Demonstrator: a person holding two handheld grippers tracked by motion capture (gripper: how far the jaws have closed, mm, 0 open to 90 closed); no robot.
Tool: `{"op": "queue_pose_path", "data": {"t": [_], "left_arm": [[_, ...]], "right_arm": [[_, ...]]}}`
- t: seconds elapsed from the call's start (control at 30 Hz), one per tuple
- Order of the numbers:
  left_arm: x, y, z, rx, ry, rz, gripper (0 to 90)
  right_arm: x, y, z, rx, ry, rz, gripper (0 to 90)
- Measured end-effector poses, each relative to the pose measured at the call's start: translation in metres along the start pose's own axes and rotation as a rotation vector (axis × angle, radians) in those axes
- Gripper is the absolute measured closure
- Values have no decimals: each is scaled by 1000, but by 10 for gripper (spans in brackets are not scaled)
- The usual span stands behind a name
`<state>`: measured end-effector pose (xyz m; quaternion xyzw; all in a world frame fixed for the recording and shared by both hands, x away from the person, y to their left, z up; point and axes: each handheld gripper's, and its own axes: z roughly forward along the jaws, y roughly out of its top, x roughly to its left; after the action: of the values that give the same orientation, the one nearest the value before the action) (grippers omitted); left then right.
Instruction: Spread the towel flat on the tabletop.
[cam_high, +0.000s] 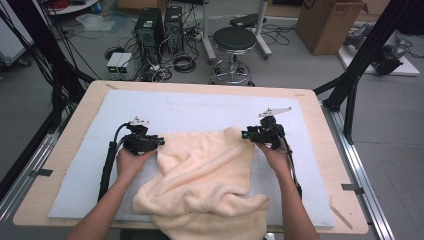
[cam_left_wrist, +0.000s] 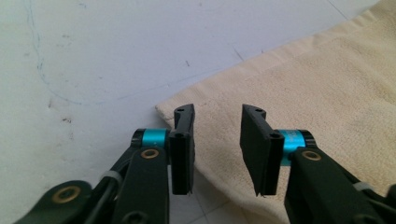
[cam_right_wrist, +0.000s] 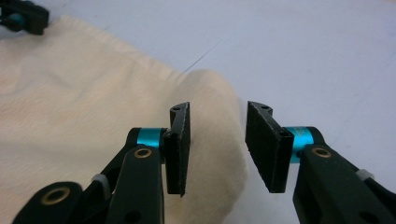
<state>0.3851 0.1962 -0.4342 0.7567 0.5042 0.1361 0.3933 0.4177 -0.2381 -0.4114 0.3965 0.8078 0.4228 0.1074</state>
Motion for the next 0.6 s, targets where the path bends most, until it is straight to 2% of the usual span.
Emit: {"op": "queue_pose_path", "data": {"t": [0.03,0.17,0.23,0.27,0.3,0.33,0.4,0.43,0.5,0.53,0.57,0.6], "left_arm": [[1,-1,2,16,-3,2,607],[-4,-1,5,10,0,6,549],[-6,-2,5,11,19,24,558],[-7,-2,5,12,33,37,583],[-7,-2,5,14,48,49,614],[-8,-2,5,13,58,55,642],[-9,-2,5,13,76,66,693],[-9,-2,5,17,86,81,722],[-9,-2,5,8,87,77,764],[-8,-2,5,11,79,83,802],[-7,-3,6,9,61,71,834],[-7,-3,6,7,61,71,854]], "right_arm": [[-2,-1,3,10,2,9,602],[-6,-9,20,110,9,28,563],[-4,-12,26,141,11,16,564],[-2,-11,26,143,-2,-4,583],[0,-11,26,153,-4,-11,654],[1,-10,26,162,13,-18,692],[4,-9,27,172,6,-44,781],[6,-9,28,174,18,-49,790],[11,-7,29,182,14,-72,805],[13,-7,30,183,20,-81,806],[16,-6,30,185,23,-84,806],[18,-5,31,184,25,-97,808]]}}
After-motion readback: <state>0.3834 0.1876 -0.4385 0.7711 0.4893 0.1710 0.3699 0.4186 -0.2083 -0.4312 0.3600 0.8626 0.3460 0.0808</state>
